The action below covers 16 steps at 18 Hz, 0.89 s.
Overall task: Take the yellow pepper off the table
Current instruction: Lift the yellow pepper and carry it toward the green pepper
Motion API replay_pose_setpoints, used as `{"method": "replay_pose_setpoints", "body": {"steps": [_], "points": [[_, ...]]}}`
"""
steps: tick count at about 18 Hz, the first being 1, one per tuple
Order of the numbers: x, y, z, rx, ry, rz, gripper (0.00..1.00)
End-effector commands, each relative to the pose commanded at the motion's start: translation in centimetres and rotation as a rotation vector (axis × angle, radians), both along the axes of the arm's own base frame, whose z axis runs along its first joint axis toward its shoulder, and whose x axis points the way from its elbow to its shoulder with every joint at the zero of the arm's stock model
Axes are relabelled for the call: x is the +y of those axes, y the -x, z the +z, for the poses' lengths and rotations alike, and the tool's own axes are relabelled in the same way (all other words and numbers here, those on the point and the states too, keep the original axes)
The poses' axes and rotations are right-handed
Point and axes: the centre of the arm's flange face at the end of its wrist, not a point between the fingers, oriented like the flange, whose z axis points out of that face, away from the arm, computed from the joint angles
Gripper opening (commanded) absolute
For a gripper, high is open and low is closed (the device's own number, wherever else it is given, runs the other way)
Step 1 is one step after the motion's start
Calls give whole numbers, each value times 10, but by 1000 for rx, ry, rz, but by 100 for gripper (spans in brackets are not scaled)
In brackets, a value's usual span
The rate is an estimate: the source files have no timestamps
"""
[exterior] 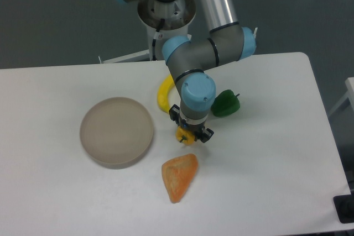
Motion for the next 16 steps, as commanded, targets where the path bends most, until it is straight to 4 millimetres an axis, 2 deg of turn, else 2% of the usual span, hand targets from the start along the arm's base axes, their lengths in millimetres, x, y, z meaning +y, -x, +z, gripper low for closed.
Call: {"method": "replay_pose_setpoints", "body": {"steps": [4,8,10,12,14,16], "points": [[17,26,45,45,-80,17,19],[23,71,74,84,-132,70,17],[32,98,82,84,-119,93,11],[45,118,87,76,-103,104,11],[51,128,86,71,-99,110,10],[51,129,85,70,-97,107,10]]}}
